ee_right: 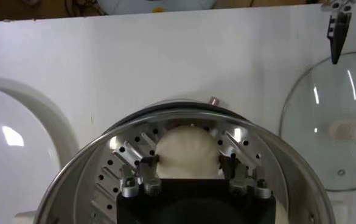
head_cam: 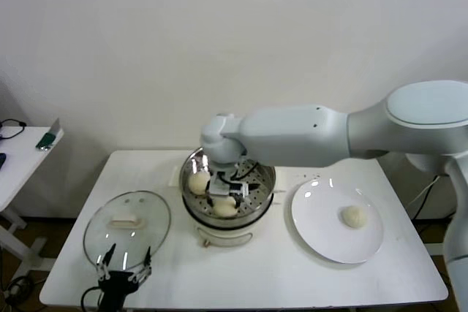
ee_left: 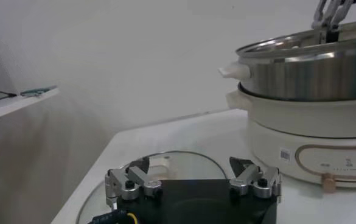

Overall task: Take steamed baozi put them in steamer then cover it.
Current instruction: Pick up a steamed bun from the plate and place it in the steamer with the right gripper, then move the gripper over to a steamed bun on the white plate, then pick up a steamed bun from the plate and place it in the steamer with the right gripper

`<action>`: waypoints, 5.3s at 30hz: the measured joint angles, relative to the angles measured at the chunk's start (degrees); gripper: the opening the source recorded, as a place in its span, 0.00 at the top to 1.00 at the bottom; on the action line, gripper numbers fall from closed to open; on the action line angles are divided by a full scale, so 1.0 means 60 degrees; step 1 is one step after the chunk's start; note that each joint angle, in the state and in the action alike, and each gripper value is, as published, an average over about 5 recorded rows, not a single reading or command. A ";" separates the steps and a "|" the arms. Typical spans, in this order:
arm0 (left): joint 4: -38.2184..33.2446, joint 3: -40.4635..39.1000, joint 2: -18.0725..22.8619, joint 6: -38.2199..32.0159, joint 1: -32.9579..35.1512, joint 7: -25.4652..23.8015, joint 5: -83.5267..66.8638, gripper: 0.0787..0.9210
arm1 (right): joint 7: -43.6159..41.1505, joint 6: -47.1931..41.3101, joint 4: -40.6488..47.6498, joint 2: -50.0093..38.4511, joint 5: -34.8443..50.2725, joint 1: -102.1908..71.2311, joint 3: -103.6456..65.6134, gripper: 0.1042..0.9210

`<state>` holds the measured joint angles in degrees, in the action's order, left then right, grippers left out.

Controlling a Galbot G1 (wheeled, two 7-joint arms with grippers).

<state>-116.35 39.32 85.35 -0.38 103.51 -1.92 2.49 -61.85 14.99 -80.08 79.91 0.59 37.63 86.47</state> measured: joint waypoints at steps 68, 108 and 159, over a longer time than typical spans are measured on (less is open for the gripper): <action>0.0274 -0.0170 0.0041 -0.0021 -0.0178 -0.0105 0.0069 0.12 | 0.1042 -0.4486 0.2271 -0.7382 0.1773 -0.3937 -0.1927 0.29; 0.0017 -0.0240 -0.0042 0.0112 -0.0298 -0.0135 0.0046 0.12 | 0.2040 -0.6104 -0.1001 -0.3796 0.7376 0.3327 0.1421 0.37; -0.0156 -0.0140 -0.0148 0.0182 -0.0267 -0.0211 0.0002 0.12 | 0.3042 -0.6425 -0.0405 -0.3492 0.7440 0.1039 0.0168 0.12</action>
<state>-117.28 38.48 84.46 0.71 101.91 -3.19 2.51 -43.60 -23.57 -82.51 58.96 45.23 43.86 87.47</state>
